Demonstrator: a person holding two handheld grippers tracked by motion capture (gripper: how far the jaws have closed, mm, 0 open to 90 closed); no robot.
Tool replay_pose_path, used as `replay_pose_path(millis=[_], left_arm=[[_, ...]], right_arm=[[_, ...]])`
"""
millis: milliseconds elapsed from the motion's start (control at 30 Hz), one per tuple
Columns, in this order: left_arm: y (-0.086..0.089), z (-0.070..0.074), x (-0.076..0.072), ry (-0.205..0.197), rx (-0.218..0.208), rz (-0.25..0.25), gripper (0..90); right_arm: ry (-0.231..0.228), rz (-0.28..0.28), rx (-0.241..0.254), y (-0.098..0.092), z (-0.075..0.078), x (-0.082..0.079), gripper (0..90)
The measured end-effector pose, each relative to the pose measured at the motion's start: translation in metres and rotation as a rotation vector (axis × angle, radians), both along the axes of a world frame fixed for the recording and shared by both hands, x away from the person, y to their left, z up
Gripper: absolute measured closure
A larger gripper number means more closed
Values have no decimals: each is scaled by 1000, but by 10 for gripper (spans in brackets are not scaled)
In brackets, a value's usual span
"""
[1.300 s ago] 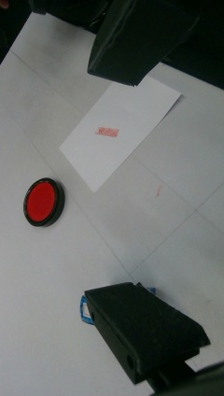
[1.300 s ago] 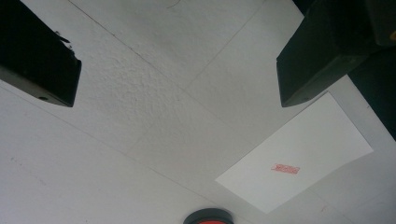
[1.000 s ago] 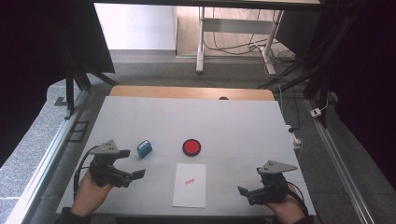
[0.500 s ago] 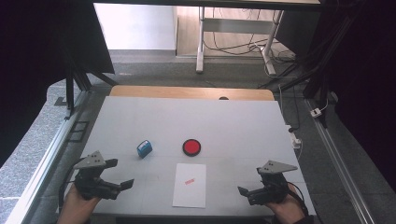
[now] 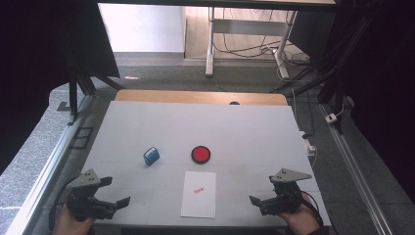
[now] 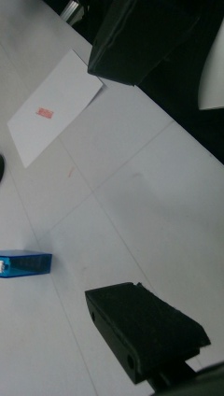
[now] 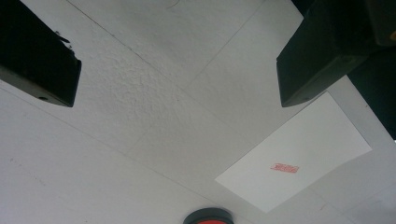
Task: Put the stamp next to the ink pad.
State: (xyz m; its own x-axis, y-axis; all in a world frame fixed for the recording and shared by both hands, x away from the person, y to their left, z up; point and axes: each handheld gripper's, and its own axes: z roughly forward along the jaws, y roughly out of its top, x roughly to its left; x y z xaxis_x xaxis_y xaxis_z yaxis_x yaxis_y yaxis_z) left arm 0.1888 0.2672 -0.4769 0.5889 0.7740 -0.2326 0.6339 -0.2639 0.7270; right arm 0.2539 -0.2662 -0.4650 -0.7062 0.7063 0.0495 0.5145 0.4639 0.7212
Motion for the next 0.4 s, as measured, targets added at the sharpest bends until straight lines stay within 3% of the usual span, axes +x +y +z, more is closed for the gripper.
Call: replay_pose_path(millis=[267, 400], left_arm=[[-3, -1, -4, 20, 70, 8, 0], [-4, -1, -3, 19, 67, -3, 0]], right_arm=[[1, 4, -9, 1, 0, 0, 0], [-2, 0, -14, 1, -1, 0, 0]])
